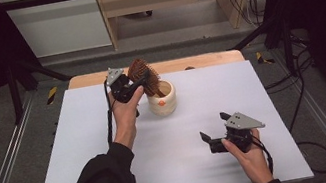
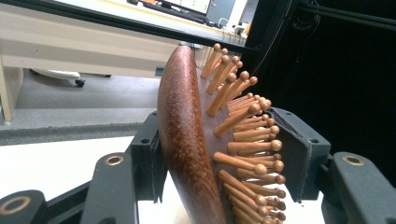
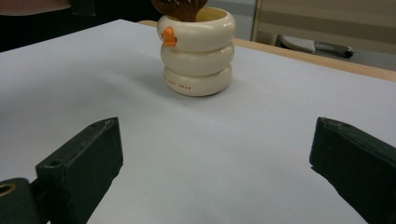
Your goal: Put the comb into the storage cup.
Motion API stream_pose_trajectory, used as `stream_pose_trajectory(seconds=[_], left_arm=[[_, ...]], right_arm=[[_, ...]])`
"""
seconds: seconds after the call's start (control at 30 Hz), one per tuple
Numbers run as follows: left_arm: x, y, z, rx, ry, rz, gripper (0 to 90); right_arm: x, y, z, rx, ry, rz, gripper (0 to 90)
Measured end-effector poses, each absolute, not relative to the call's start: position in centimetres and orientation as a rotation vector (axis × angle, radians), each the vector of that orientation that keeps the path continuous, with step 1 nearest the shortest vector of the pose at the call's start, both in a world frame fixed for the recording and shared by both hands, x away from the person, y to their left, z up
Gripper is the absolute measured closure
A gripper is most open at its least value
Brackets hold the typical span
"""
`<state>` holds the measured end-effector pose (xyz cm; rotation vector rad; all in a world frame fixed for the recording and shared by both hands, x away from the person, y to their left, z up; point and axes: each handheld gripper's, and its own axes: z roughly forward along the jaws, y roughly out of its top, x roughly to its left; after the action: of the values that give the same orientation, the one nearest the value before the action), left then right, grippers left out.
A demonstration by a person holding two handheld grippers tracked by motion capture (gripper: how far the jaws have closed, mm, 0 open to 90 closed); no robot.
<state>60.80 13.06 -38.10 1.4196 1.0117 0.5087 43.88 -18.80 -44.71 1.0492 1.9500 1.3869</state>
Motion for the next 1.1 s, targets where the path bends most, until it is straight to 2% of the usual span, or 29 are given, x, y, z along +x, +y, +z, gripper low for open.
stream_pose_trajectory(seconds=[1.1], left_arm=[[61.42, 13.52, -38.52, 1.397, 1.053, 0.513, 36.3]], right_arm=[[44.01, -18.70, -44.92, 1.054, 1.961, 1.384, 3.2]])
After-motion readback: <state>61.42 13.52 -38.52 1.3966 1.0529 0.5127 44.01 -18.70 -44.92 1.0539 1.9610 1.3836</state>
